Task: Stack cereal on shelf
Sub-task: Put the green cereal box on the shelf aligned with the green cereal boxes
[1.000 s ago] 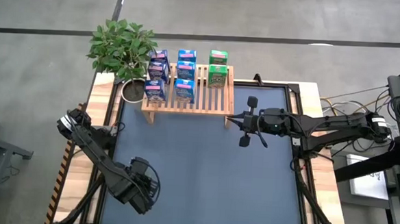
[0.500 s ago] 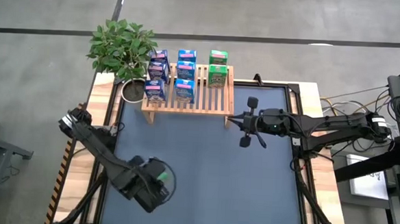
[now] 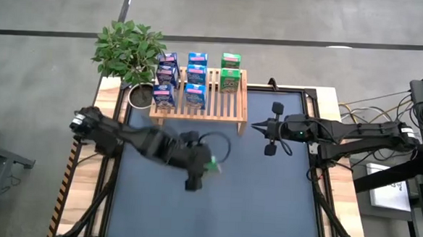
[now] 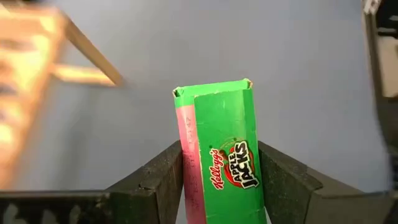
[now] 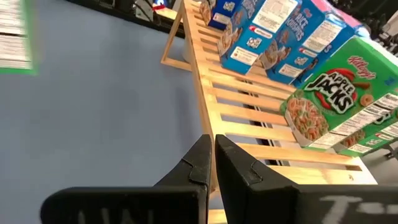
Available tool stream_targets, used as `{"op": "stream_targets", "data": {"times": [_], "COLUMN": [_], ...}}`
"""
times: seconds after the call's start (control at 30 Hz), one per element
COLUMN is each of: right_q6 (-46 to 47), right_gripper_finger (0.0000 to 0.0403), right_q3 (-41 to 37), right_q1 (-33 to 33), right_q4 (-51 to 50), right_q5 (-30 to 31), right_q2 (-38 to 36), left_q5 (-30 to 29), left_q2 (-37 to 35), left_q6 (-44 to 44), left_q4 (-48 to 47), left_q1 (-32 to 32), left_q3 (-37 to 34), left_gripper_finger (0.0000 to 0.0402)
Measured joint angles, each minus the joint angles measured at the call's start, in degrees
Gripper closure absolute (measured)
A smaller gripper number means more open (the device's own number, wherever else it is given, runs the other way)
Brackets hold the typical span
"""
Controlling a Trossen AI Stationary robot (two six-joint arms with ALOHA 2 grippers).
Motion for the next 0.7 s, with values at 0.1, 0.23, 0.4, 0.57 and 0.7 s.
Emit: {"op": "stream_targets", "data": {"times": [0.1, 0.23, 0.4, 0.57, 0.7], "right_q6": [-0.07, -0.04, -0.04, -0.11, -0.42], "right_gripper_finger": [0.0390, 0.0390, 0.0390, 0.0390, 0.0390], "right_q3": [-0.61, -0.71, -0.72, -0.72, -0.72], "right_q1": [0.00, 0.00, 0.00, 0.00, 0.00], "right_q4": [0.01, 0.08, 0.08, 0.10, 0.10], "right_q5": [0.00, 0.00, 0.00, 0.00, 0.00], "right_q2": [-1.00, -1.42, -1.32, -1.32, -1.32], "left_q5": [-0.02, 0.01, -0.02, 1.40, 2.99], "left_q2": [-0.02, 0.00, 0.00, 0.00, 1.36], "left_q6": [9.14, 18.99, 23.91, 24.84, 25.05], "left_q4": [2.89, 6.30, 8.93, 15.37, 16.88], "left_q1": [4.70, 11.01, 18.12, 23.43, 26.15], "left_q3": [2.93, 6.48, 9.37, 8.61, 8.59], "left_gripper_finger": [0.0235, 0.0235, 0.0235, 0.0235, 0.0235]}}
